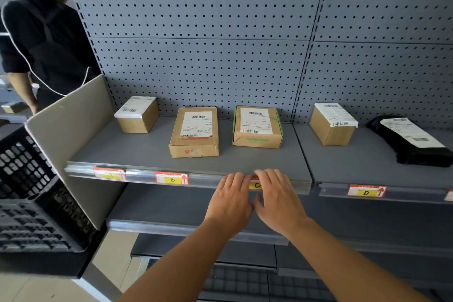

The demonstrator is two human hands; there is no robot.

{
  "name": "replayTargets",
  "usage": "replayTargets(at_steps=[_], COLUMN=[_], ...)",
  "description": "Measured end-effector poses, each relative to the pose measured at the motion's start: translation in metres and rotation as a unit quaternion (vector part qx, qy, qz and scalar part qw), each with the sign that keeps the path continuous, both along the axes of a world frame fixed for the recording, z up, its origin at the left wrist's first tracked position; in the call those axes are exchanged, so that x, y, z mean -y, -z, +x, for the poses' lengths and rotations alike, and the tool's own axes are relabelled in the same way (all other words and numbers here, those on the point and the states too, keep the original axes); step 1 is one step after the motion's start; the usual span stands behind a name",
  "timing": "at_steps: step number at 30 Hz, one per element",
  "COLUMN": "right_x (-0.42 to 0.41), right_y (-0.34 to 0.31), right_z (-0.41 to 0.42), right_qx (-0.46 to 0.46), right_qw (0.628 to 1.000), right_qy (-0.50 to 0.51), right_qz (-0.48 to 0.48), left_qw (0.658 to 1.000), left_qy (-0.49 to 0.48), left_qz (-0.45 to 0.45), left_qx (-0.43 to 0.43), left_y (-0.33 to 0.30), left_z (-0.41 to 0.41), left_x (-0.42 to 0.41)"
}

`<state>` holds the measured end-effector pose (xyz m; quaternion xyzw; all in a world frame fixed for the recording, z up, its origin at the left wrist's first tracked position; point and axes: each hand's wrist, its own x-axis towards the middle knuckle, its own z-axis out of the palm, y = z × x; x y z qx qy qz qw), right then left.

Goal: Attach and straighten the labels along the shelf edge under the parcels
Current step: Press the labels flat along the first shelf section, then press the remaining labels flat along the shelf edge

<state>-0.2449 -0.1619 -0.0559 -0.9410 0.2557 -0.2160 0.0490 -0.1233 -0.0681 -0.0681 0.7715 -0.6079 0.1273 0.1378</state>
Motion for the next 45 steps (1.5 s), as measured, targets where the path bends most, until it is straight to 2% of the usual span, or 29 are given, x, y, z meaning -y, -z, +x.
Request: replayTargets(at_steps=[7, 20, 33, 38, 43, 45], right_x=[0.004, 0.001, -0.007, -0.003, 0.009, 0.024], right_y=[-0.001, 0.002, -0.006, -0.002, 0.015, 0.027], right_z=[-0.006, -0.002, -0.003, -0.009, -0.041, -0.072], right_qx=[-0.036, -0.035, -0.044, -0.058, -0.049, -0.045], right_qw=[0.999, 0.997, 0.999, 0.998, 0.996, 0.995], right_qy=[-0.012, 0.037, 0.026, 0.000, -0.071, -0.079], right_qz=[-0.021, -0.056, -0.003, -0.024, -0.022, -0.040], left_qw=[1.000, 1.000, 0.998, 0.996, 0.991, 0.992], left_qy=[0.009, -0.010, -0.032, -0.065, -0.131, -0.117], left_qz=[0.000, 0.025, 0.047, 0.058, 0.015, -0.001], left_qx=[-0.013, 0.003, 0.028, 0.024, 0.026, 0.052], left_y=[0.003, -0.005, 0.000, -0.004, 0.000, 0.006], left_z=[0.001, 0.001, -0.001, -0.009, -0.036, -0.062], left_x=[-0.004, -0.006, -0.002, -0.003, -0.003, 0.006])
